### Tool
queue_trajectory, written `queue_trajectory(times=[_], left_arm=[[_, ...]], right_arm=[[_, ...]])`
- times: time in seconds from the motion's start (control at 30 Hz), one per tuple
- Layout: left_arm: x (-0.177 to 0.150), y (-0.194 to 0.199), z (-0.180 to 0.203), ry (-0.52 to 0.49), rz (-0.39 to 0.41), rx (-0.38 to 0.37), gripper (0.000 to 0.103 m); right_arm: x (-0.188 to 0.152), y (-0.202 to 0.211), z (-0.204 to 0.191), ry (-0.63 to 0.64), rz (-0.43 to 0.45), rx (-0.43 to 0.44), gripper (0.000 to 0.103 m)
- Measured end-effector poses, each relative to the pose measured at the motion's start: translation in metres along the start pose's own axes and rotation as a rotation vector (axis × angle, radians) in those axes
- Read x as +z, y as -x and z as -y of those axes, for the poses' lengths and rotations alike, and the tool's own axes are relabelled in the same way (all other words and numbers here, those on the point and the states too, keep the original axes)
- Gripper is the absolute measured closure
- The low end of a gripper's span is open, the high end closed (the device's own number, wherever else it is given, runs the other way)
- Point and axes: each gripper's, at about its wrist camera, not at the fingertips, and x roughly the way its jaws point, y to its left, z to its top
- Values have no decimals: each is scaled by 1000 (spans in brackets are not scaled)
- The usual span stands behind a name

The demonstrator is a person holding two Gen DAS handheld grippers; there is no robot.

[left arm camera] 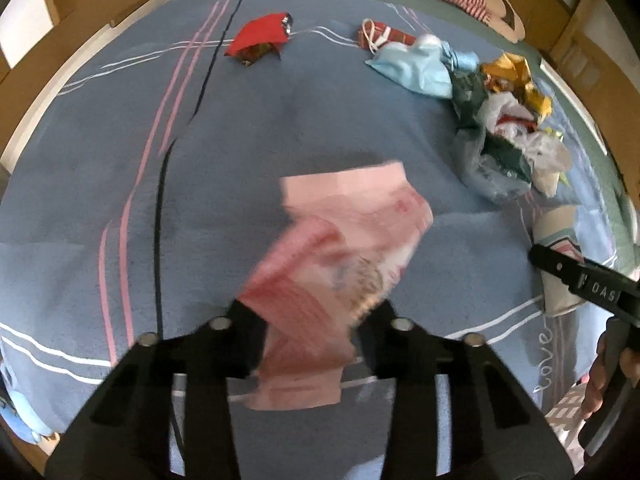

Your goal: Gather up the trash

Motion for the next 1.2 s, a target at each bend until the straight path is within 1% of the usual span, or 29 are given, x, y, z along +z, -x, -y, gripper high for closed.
queue_trajectory(times=[0.07,0.13,0.2,0.23,0.3,0.4,0.47,0.57,0.7,0.8,0.9,0.93,1.0,1.03,1.1,1.2], left_arm=[[0,5,-6,19,17,-6,71],[-1,8,-8,28,26,-2,73],[-2,11,-9,25,26,-20,74],[-3,14,-6,13,34,-32,74],[-7,26,-2,-9,69,-32,74],[-10,42,-2,-19,122,-15,75],[-10,52,-4,-2,159,2,75],[-11,62,-7,14,192,3,75],[-13,72,-8,12,230,15,76],[-13,82,-14,47,269,5,76],[-17,102,-19,83,304,-47,76],[-21,114,-19,78,326,-68,76],[-31,133,-18,67,359,-95,76],[-38,142,-17,66,373,-103,76],[-59,163,-16,69,400,-108,76],[-84,185,-3,52,422,-139,76]], right_arm=[[1,4,-5,-10,1,23,31],[-1,13,-5,-6,16,19,31],[-1,21,-10,-4,30,30,31],[-1,26,-11,-10,40,51,31],[0,40,-12,-23,68,85,31],[-4,55,-22,2,104,89,31],[0,58,-35,9,119,96,31],[0,66,-37,3,138,134,31],[-3,80,-47,7,177,171,31],[-9,102,-49,8,228,218,31],[-16,127,-44,8,273,257,31],[-21,145,-37,2,301,289,31],[-28,165,-28,-1,335,322,31],[-39,184,-19,4,364,339,31],[-53,202,-6,17,394,342,31],[-89,226,20,30,431,299,31]])
